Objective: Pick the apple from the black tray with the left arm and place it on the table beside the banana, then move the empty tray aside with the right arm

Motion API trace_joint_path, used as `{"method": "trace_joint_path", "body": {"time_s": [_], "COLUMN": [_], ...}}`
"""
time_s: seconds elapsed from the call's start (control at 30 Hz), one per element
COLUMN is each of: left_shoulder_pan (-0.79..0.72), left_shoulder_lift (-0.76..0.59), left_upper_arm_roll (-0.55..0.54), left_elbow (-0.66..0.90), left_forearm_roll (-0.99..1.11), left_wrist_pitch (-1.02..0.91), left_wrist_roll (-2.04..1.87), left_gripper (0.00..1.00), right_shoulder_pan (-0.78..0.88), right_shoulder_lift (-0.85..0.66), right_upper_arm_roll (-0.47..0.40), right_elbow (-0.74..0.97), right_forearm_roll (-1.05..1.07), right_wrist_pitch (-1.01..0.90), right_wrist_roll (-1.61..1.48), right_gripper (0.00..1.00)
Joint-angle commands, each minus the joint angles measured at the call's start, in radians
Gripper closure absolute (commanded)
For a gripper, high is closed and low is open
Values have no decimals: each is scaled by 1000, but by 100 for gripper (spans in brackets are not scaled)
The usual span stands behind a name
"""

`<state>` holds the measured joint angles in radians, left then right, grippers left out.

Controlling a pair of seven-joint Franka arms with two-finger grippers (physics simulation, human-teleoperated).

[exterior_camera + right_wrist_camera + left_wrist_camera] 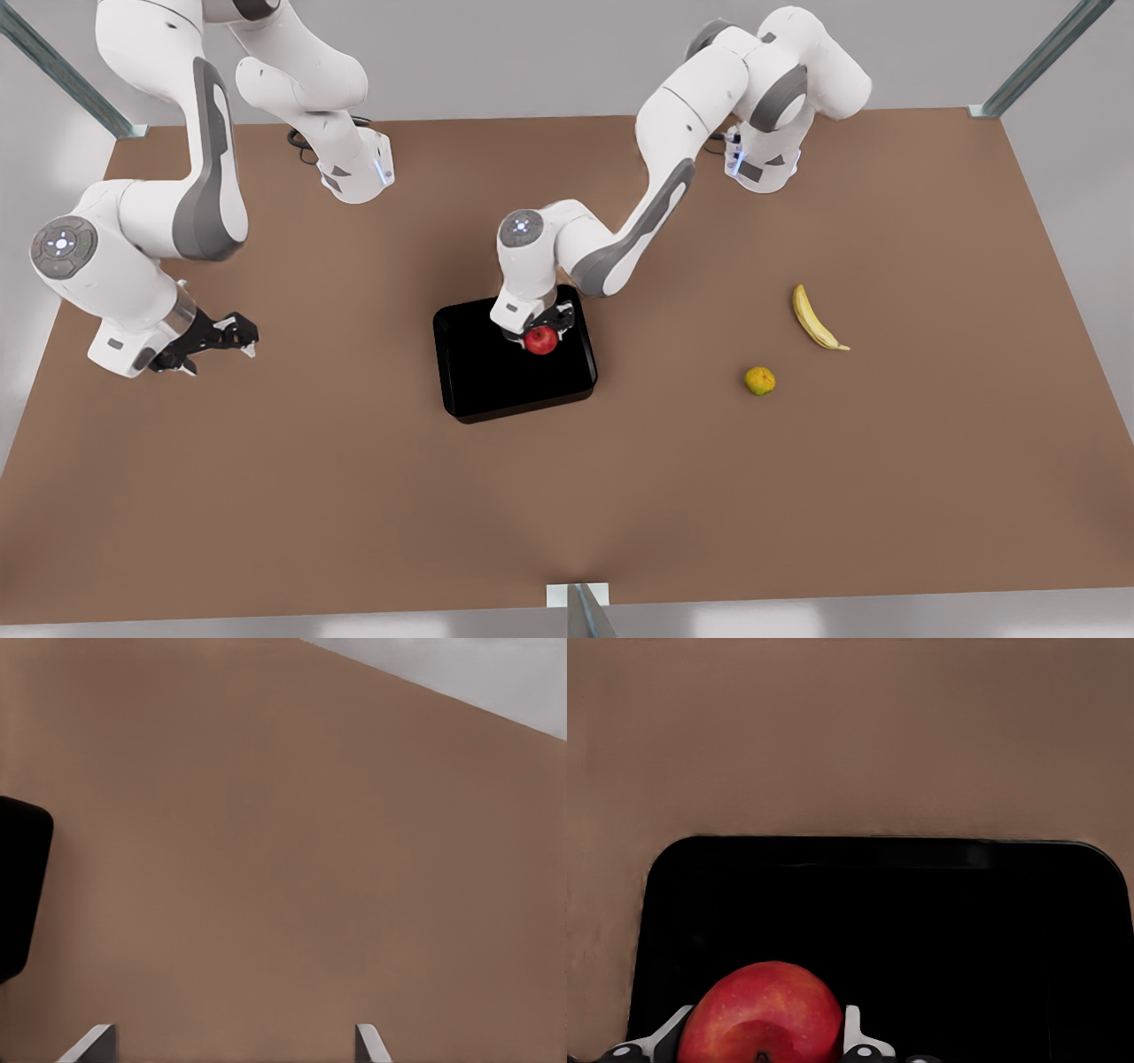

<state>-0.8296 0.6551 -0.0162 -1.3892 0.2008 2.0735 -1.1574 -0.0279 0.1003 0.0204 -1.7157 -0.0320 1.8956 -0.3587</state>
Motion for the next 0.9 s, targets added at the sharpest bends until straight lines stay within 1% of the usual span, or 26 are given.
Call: {"method": "trace_joint_path", "body": {"time_s": [0.0, 0.03, 0.07, 0.1, 0.17, 0.2, 0.27, 0.3, 0.33, 0.37, 0.4, 0.43, 0.47, 0.5, 0.53, 0.57, 0.6, 0.63, 0.67, 0.7, 0.73, 0.77, 0.87], "left_shoulder_pan": [90, 138, 203, 257, 366, 392, 411, 415, 415, 415, 415, 415, 422, 429, 451, 463, 475, 564, 612, 662, 714, 721, 739], "left_shoulder_lift": [-208, -280, -344, -362, -376, -364, -359, -359, -362, -361, -365, -373, -371, -417, -532, -571, -549, -505, -505, -454, -319, -310, -315], "left_upper_arm_roll": [1, 1, 2, 4, 7, 7, 10, 12, 12, 12, 13, 18, 21, 31, 59, 77, 97, 101, 102, 101, 102, 96, 101], "left_elbow": [-278, -394, -474, -528, -651, -730, -830, -850, -861, -867, -869, -869, -869, -857, -808, -682, -441, -222, -174, -68, 129, 176, 159], "left_forearm_roll": [-34, -34, -34, -32, -24, -24, -18, -18, -18, -18, -18, -18, -18, -21, -32, -105, -195, -204, -212, -264, -311, -325, -322], "left_wrist_pitch": [-12, 46, 66, 92, 247, 367, 460, 471, 471, 471, 467, 462, 462, 409, 243, 39, -232, -455, -461, -464, -558, -589, -596], "left_wrist_roll": [525, 628, 778, 893, 1070, 1090, 1098, 1096, 1095, 1095, 1095, 1081, 1073, 1072, 1072, 1072, 1093, 1214, 1239, 1262, 1263, 1262, 1251], "left_gripper": [28, 28, 28, 28, 29, 28, 29, 28, 10, 0, 0, 0, 0, 0, 0, 0, 0, 0, 0, 0, 0, 0, 0], "right_shoulder_pan": [56, 74, 128, 186, 295, 342, 407, 407, 401, 370, 313, 304, 292, 283, 283, 283, 283, 283, 283, 283, 283, 281, 283], "right_shoulder_lift": [-1, -1, 1, 4, 27, 62, 202, 239, 249, 256, 249, 222, 184, 179, 185, 190, 216, 248, 265, 277, 288, 289, 226], "right_upper_arm_roll": [79, 134, 167, 174, 174, 180, 184, 182, 177, 174, 174, 174, 174, 174, 174, 176, 179, 182, 185, 187, 188, 188, 188], "right_elbow": [57, 76, 93, 103, 108, 119, 255, 278, 278, 278, 269, 233, 157, 123, 82, 31, 25, 25, 27, 27, 22, 12, -130], "right_forearm_roll": [0, -28, -45, -45, -49, -42, -42, -39, -37, -34, 42, 60, 67, 116, 119, 118, 118, 118, 118, 118, 118, 119, 118], "right_wrist_pitch": [-137, -162, -179, -199, -199, -196, -187, -179, -178, -178, -179, -187, -179, -178, -159, -98, -82, -58, -46, -26, -1, 20, 197], "right_wrist_roll": [139, 255, 386, 440, 587, 706, 917, 962, 975, 974, 960, 929, 910, 885, 882, 880, 871, 865, 865, 865, 854, 853, 834], "right_gripper": [0, 0, 0, 0, 0, 0, 0, 0, 0, 0, 0, 0, 3, 3, 3, 3, 3, 2, 2, 2, 2, 3, 3]}}
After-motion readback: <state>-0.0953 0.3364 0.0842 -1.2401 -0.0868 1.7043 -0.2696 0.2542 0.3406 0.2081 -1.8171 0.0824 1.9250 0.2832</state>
